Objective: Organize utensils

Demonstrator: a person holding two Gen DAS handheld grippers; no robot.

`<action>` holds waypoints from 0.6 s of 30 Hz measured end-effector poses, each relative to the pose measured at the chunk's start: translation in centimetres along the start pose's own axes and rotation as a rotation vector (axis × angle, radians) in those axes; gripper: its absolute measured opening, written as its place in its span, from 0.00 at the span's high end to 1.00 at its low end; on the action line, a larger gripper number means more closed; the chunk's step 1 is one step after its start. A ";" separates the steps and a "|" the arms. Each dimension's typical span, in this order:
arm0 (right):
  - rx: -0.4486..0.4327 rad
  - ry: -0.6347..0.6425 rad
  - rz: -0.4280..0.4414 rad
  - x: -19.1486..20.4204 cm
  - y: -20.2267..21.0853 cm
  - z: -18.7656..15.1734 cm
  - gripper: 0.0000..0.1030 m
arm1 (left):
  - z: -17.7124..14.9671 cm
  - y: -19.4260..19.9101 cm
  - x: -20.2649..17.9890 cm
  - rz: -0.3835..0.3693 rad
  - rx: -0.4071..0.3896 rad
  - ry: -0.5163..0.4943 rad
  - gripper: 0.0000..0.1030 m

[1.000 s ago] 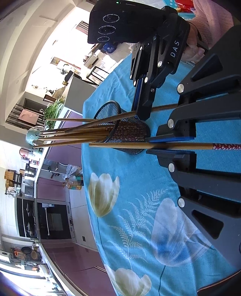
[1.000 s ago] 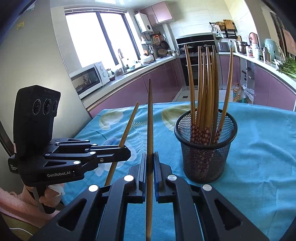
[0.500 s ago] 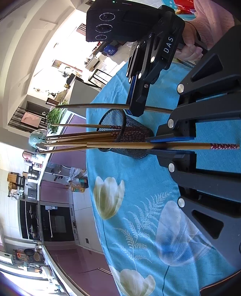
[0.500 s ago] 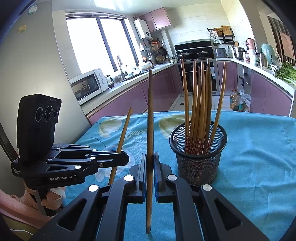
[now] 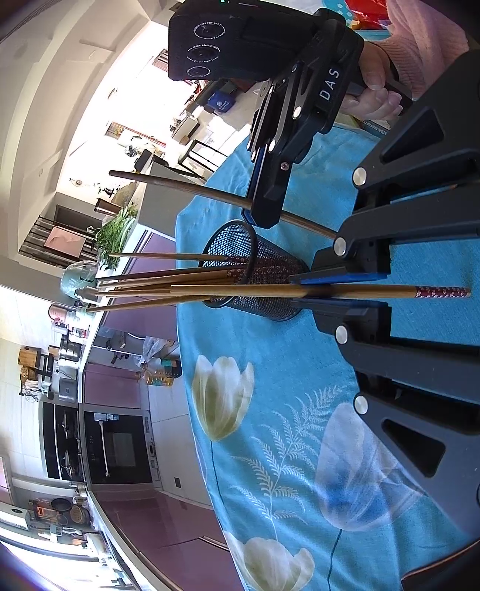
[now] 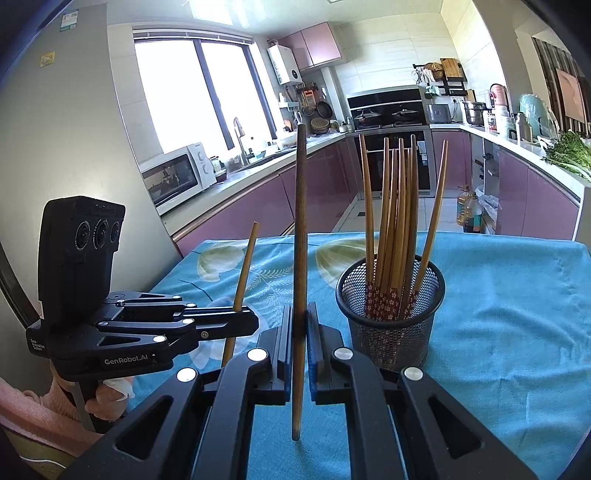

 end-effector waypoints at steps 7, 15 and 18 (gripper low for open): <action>-0.016 0.007 -0.003 0.0 0.6 0.5 0.94 | 0.5 0.2 -0.3 -0.003 -0.010 -0.006 0.93; -0.025 0.011 -0.009 0.0 1.0 0.8 0.94 | 0.7 0.2 -0.5 -0.007 -0.014 -0.013 0.93; -0.028 0.012 -0.010 0.0 1.1 0.8 0.94 | 0.7 0.2 -0.5 -0.007 -0.015 -0.013 0.93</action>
Point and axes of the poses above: each gripper's, at about its wrist camera, not at the fingertips, and y roughly against the way its jaws point, x to its left, z to its top, the point moved 10 cm from there along -y, roughly the way its jaws point
